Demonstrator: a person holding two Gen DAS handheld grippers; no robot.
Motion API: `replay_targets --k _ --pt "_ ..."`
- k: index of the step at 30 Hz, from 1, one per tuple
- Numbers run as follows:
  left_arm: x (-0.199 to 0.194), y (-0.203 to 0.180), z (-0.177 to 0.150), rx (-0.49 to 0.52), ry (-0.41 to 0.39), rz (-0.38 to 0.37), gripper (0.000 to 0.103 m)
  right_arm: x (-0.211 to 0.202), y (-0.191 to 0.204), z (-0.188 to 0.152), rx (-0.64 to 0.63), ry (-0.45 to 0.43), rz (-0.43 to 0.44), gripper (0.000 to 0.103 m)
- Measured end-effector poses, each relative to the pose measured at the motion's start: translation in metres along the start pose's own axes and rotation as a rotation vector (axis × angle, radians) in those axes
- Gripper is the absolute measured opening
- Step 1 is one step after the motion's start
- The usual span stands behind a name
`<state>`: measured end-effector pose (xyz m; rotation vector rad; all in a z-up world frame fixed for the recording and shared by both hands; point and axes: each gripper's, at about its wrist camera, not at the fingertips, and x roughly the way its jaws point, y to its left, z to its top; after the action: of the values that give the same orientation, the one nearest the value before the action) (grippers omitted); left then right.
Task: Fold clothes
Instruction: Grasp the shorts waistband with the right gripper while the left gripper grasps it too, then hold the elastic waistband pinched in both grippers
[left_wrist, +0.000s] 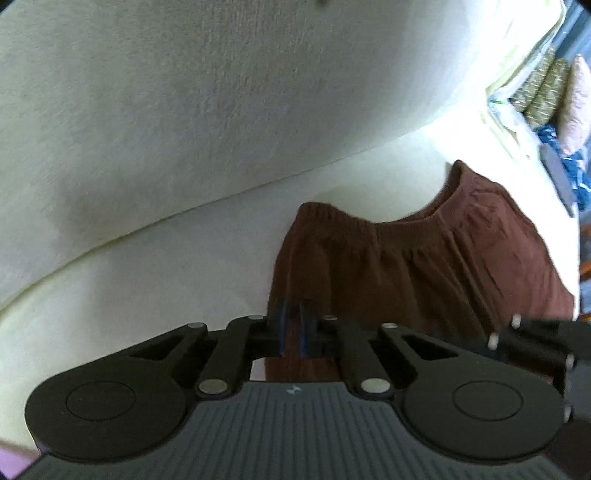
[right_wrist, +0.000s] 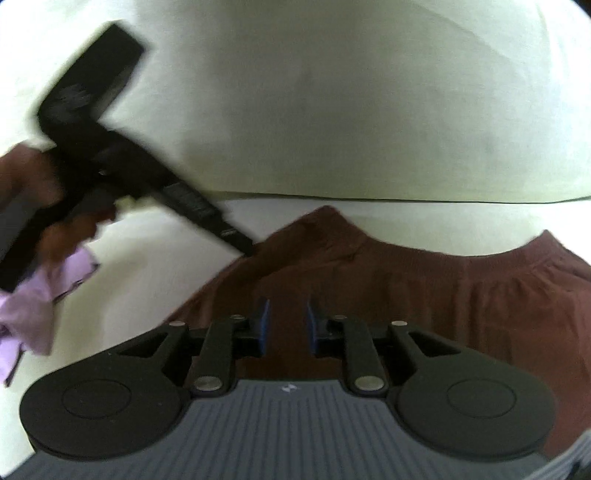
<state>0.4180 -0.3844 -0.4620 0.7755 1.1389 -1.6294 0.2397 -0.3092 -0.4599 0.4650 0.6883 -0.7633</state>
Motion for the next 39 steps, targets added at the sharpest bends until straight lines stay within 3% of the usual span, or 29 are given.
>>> replay_targets --k 8,10,15,22,32,35,37,39 --pt "0.011 0.004 0.01 0.027 0.047 -0.066 0.004 0.012 0.016 -0.011 0.009 0.057 -0.031 0.02" --pt "0.01 0.002 0.008 0.033 0.043 -0.093 0.0 0.015 0.011 -0.008 0.023 0.052 -0.055 0.024" --pt "0.007 0.003 0.009 0.055 -0.019 -0.047 0.0 0.026 -0.003 -0.004 0.059 0.091 -0.117 0.026" --pt "0.0 0.021 0.005 -0.039 0.013 -0.096 0.003 0.029 -0.007 -0.006 0.091 0.092 -0.117 0.029" --pt "0.014 0.026 0.005 -0.088 0.041 -0.137 0.003 0.027 -0.007 -0.008 0.081 0.082 -0.11 0.03" --pt "0.015 0.027 0.004 -0.094 0.048 -0.152 0.011 0.027 -0.007 -0.008 0.078 0.079 -0.108 0.03" --pt "0.018 0.031 0.005 -0.123 0.065 -0.172 0.023 0.027 -0.008 -0.009 0.076 0.077 -0.107 0.031" --pt "0.018 0.032 0.004 -0.124 0.069 -0.169 0.026 0.027 -0.007 -0.009 0.073 0.076 -0.104 0.031"
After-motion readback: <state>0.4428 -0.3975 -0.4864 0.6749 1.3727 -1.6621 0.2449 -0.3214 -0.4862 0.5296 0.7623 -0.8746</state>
